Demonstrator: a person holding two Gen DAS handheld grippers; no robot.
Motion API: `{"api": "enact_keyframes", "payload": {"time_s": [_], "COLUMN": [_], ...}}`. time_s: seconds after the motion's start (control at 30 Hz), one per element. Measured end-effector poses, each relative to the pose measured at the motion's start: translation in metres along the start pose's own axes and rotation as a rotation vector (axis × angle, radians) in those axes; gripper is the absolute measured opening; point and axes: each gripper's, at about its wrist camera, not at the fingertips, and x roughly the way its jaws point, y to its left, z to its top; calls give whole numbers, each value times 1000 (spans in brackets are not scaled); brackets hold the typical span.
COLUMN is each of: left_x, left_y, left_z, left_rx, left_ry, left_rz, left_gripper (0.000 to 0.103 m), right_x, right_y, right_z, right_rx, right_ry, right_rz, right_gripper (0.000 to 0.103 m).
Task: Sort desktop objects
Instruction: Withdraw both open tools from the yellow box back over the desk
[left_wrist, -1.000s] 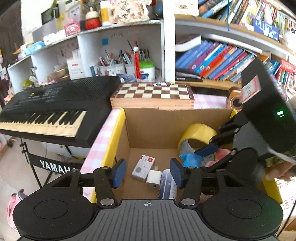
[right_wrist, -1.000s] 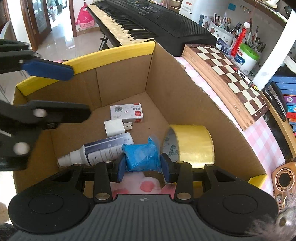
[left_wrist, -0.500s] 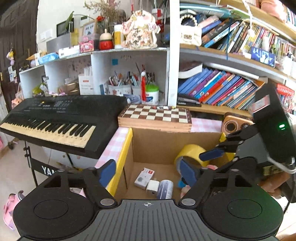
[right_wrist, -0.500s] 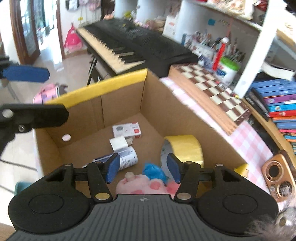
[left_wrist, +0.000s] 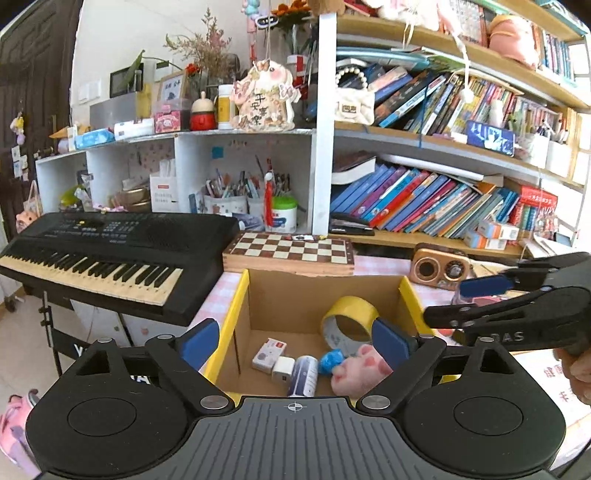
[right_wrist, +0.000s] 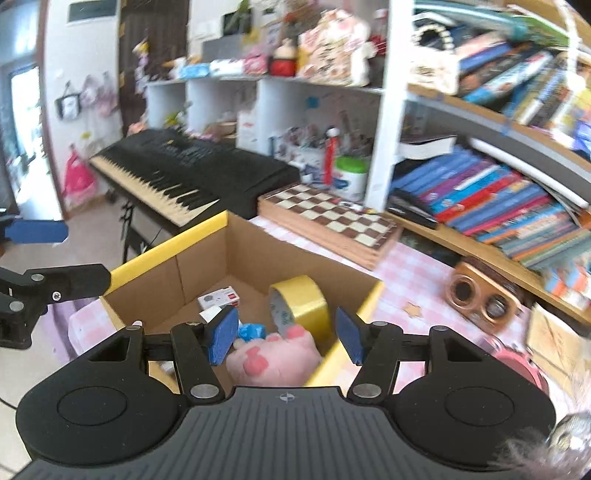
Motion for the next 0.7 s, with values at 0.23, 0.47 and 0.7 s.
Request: {"api": "enact_keyframes", "payload": {"time_s": [0.23,0.47,0.7], "left_x": [-34,-64,-84], "left_y": [-9,-18,-21], "left_z": [-22,-54,-77], "left_rx": [-19,-35,-40], "left_ry": [-8,8,25], "left_rz": [-26,-48,-31], "left_gripper": [94,94,97], "right_x": [-48,-89,-114], "right_y": [11,34,52], "right_z": [-32,-77,-115], "right_rx": [73,138,221], "right_ry": [-24,-42,-23], "right_rz": [-67,-158,-181], "right_gripper": [57,57,59]}}
